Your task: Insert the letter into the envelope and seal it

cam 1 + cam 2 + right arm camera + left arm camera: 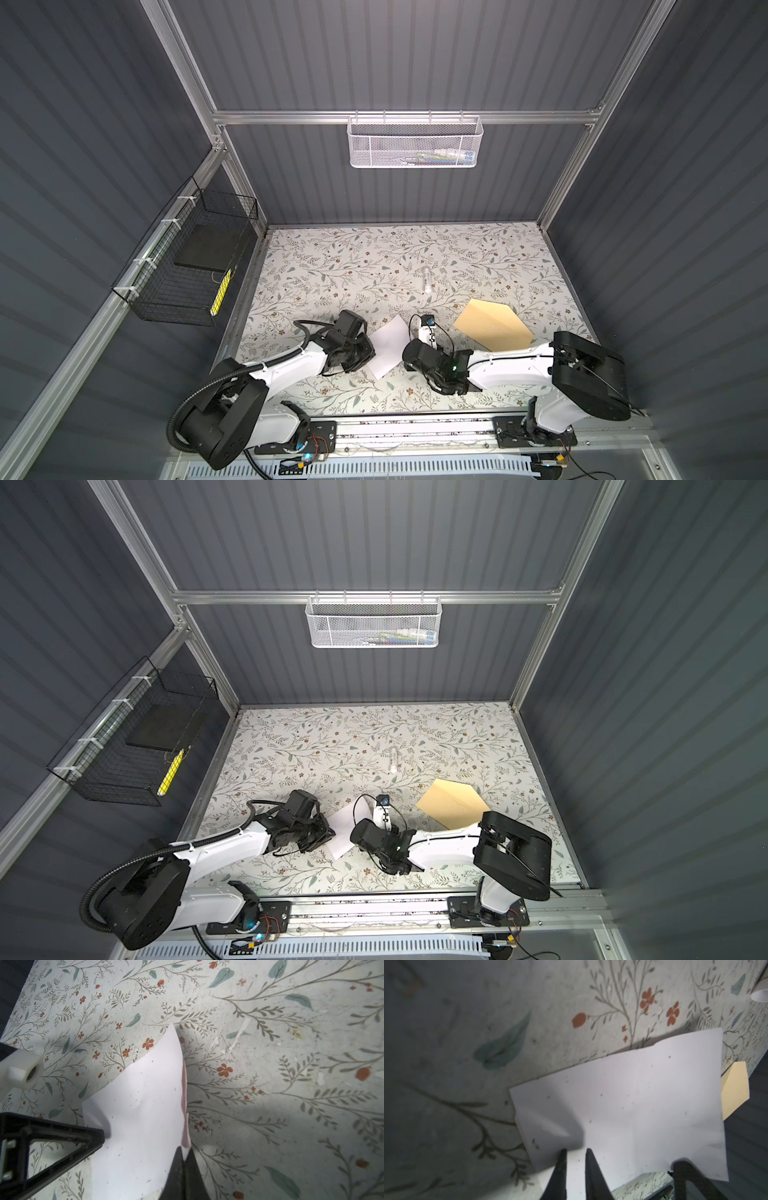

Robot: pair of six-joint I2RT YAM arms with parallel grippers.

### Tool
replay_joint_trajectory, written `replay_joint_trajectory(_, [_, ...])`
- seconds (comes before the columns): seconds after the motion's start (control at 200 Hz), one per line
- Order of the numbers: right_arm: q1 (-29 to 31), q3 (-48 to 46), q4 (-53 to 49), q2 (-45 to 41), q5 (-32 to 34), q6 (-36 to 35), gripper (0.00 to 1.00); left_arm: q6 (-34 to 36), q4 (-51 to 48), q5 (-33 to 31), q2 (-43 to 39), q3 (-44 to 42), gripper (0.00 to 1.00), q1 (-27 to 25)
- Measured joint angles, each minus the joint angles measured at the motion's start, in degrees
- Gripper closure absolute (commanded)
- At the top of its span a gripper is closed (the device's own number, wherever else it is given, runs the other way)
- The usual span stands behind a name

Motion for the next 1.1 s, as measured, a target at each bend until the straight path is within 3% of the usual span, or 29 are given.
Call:
replay_joint_trajectory(0.17, [0.09,-1.01,0.9,-0.92,-0.28,-1.4,1.0,0.52,1.73,-0.15,2.89,1.42,0.89,0.0])
replay_joint_trajectory(0.695, [6.32,-1.79,8.0,-0.83,-3.45,-18.21,1.0,4.24,5.49,-1.09,6.29,2.78,0.92,-0.04])
replay_joint_trajectory(1.1, [8.5,1.92,12.5,3.76,-10.78,-25.03,1.0,4.59,8.39,-1.09,6.27,1.57,0.92,-0.04])
